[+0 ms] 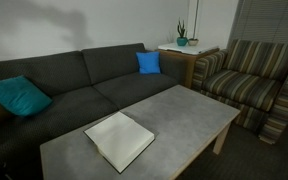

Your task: Close the open book on the table

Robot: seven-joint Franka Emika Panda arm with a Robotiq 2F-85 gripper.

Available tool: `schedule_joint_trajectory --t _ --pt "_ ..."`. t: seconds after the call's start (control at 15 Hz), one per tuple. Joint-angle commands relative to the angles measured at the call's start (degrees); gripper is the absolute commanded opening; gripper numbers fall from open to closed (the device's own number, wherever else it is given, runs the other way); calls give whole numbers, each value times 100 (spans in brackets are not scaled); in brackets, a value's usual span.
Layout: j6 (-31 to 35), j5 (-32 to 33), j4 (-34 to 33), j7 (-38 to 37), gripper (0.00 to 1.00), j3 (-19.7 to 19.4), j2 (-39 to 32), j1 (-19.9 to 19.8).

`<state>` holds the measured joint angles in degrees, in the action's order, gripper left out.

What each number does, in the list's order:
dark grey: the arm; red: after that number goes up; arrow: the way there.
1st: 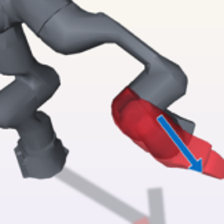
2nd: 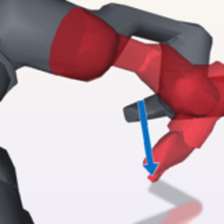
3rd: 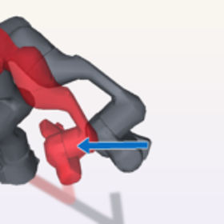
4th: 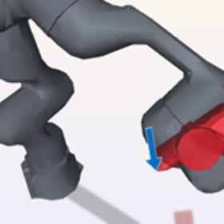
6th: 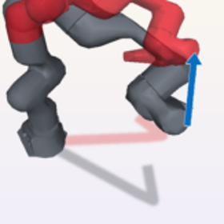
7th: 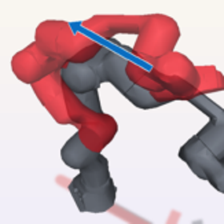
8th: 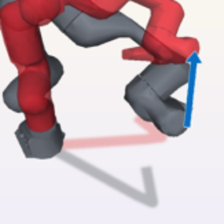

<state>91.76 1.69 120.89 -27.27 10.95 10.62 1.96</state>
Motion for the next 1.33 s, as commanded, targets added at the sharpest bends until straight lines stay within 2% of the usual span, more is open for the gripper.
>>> schedule_joint_trajectory --t 0.0,0.73,1.0,1.13,1.27 --pt "-11 13 -9 -12 100 -87 -6 93" --pt "142 136 9 36 100 -10 36 166" --pt "573 23 -164 222 100 -66 -447 264" --pt "982 114 -305 336 100 -138 -952 233" --pt "1254 144 -478 985 100 -264 -1541 231"
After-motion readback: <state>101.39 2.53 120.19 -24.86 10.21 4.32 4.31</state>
